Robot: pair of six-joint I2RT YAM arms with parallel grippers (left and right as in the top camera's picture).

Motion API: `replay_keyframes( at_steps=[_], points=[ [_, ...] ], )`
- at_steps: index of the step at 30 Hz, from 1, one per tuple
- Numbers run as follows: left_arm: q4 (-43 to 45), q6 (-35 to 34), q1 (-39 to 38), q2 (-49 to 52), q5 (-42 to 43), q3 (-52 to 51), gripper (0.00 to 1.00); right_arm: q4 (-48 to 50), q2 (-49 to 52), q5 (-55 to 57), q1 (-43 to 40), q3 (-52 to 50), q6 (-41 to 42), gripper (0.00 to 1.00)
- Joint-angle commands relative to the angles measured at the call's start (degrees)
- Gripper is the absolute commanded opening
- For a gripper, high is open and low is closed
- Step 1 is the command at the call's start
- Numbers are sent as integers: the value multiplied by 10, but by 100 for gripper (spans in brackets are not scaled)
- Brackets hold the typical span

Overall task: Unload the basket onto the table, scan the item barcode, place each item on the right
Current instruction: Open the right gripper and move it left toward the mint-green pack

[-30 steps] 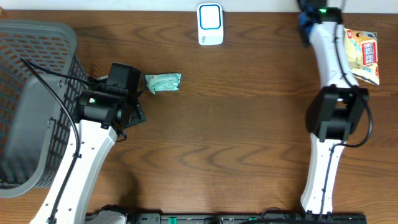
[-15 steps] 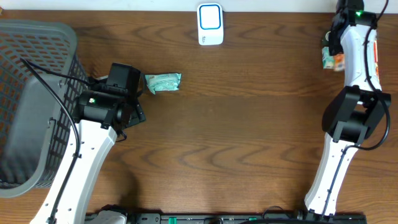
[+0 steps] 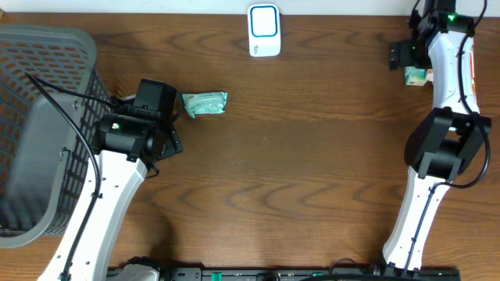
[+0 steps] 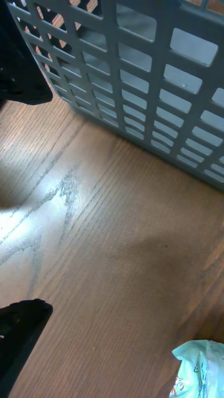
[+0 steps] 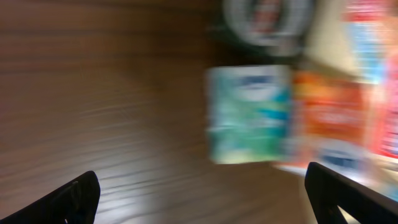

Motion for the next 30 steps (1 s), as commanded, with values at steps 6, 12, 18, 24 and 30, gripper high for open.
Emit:
replay_keyframes(
  at_steps=[6,12,18,24,30],
  points=[
    [-2,-3,3,-3,-7,2,98,-40,-10,-357,44,-4,10,99],
    [-2,-3,3,-3,-7,2,98,-91,-10,-449,100,-4,10,99],
    [-2,-3,3,-3,-7,2,98,-74,-9,-446,185,-7,15,99],
    [-2,-3,3,-3,-7,2,98,3,5,-371,285,-8,160,99],
    [-2,-3,3,-3,-7,2,98,41,23,-328,351,-8,295,99]
  ],
)
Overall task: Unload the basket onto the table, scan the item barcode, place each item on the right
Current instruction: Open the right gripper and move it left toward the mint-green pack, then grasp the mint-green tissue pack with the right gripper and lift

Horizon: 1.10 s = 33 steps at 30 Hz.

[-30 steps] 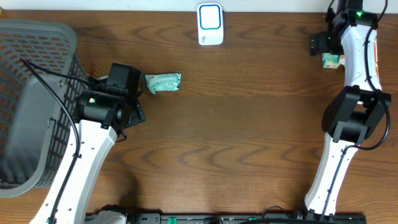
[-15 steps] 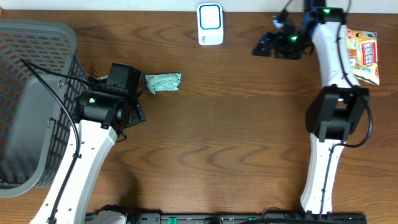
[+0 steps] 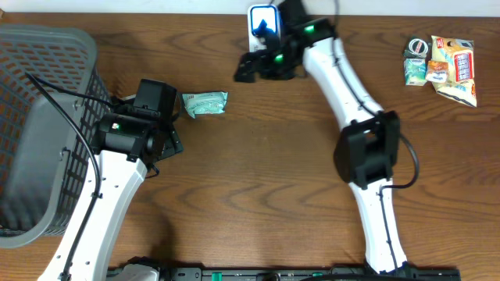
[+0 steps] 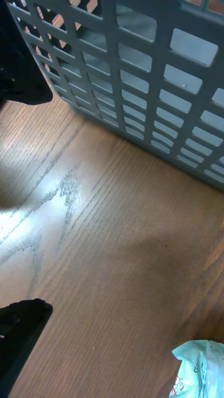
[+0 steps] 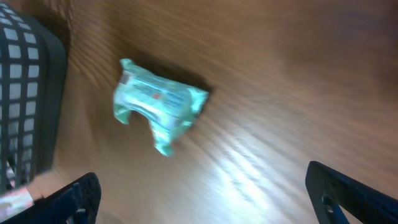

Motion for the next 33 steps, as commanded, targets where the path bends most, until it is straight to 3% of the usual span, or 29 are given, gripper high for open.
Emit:
replay_keyframes(
  at_steps=[1,15,23,29,33],
  points=[
    [-2,-3,3,-3,-7,2,98,10,21,33,26,-3,114,99],
    [-2,-3,3,-3,-7,2,98,29,56,84,94,-7,276,99],
    [-2,-3,3,-3,-7,2,98,81,94,81,125,-7,282,98],
    [-2,-3,3,-3,-7,2,98,113,99,94,131,-8,285,80],
    [-2,-3,3,-3,-7,2,98,117,99,116,125,-8,285,58]
  ],
)
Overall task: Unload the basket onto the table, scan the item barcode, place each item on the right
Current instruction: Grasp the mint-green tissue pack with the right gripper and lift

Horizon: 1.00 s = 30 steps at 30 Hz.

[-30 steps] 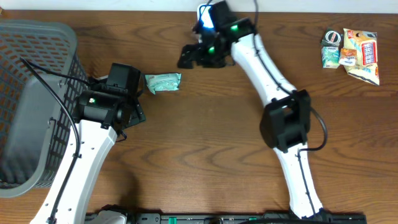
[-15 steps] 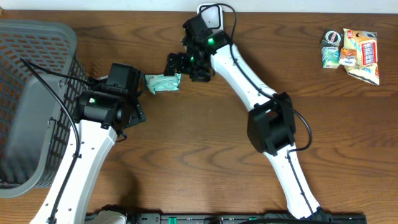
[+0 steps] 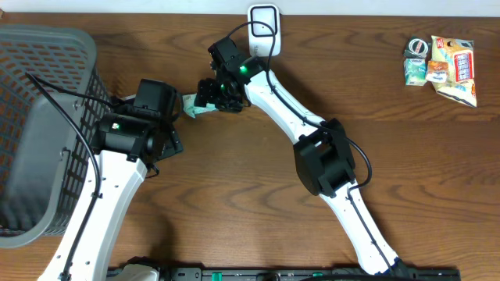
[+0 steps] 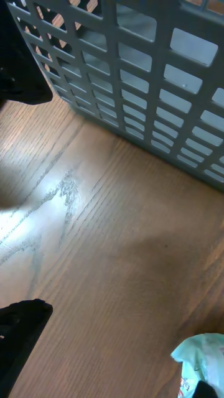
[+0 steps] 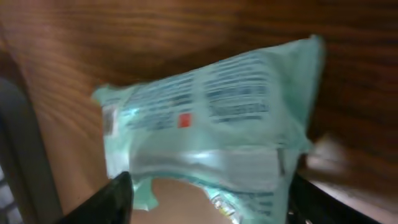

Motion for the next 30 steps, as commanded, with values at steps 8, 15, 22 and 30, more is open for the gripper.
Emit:
replay_keyframes(
  at_steps=[8,15,22,30],
  points=[
    [-2,-3,3,-3,-7,2,98,-15,14,21,-11,-4,-13,31],
    [-2,-3,3,-3,-7,2,98,-38,13,-16,-44,-2,-94,1],
    [-2,-3,3,-3,-7,2,98,-113,-10,-35,-89,-2,-170,1],
    [-2,-3,3,-3,-7,2,98,-228,-76,-34,-132,-2,-359,1]
  ],
)
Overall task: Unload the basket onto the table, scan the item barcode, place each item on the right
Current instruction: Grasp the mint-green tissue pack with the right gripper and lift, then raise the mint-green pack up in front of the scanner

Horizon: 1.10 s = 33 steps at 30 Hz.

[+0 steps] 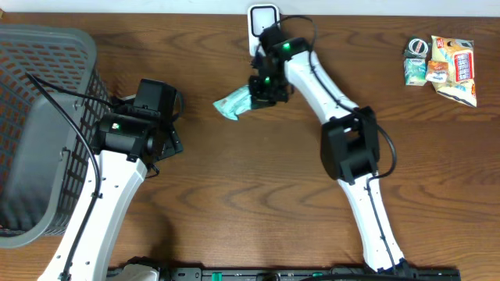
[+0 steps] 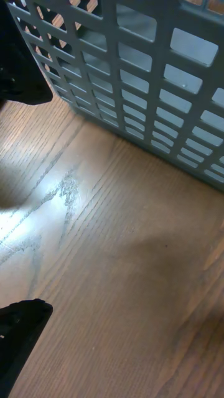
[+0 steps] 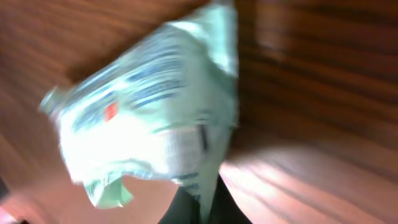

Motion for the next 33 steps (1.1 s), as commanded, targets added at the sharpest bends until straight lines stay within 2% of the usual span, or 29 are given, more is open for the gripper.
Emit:
replay_keyframes(
  at_steps=[1,6,7,9,10,11,13,18,22,25,27,29,31,33],
  points=[
    [-2,-3,3,-3,-7,2,98,-36,-69,3,-15,-1,-132,1],
    [-2,-3,3,-3,-7,2,98,-66,-115,63,-48,-1,-122,1],
    [-2,-3,3,-3,-7,2,98,-67,-122,63,-54,-1,-115,4],
    [-2,-3,3,-3,-7,2,97,-68,-137,63,-64,-1,-97,36],
    [-2,-3,3,-3,-7,2,98,-68,-143,63,-68,-1,-94,48],
    [-2,-3,3,-3,-7,2,98,-68,-148,62,-70,-1,-93,52],
    [-2,-3,3,-3,-7,2,98,-68,-151,60,-71,-1,-90,66],
    [-2,-3,3,-3,-7,2,98,-70,-148,61,-63,-2,-90,77],
    [-2,-3,3,-3,-7,2,98,-54,-144,61,-48,-2,-89,75],
    [-2,-3,3,-3,-7,2,98,-26,-143,65,-32,-9,-73,59],
    [-2,-3,3,-3,-7,2,97,-2,-143,70,-21,-20,-54,43],
    [-2,-3,3,-3,-7,2,98,31,-143,89,-9,-38,-32,31],
    [-2,-3,3,-3,-7,2,98,71,-143,129,5,-65,-12,18],
    [-2,-3,3,-3,-7,2,98,121,-143,196,18,-97,-2,11]
  ],
)
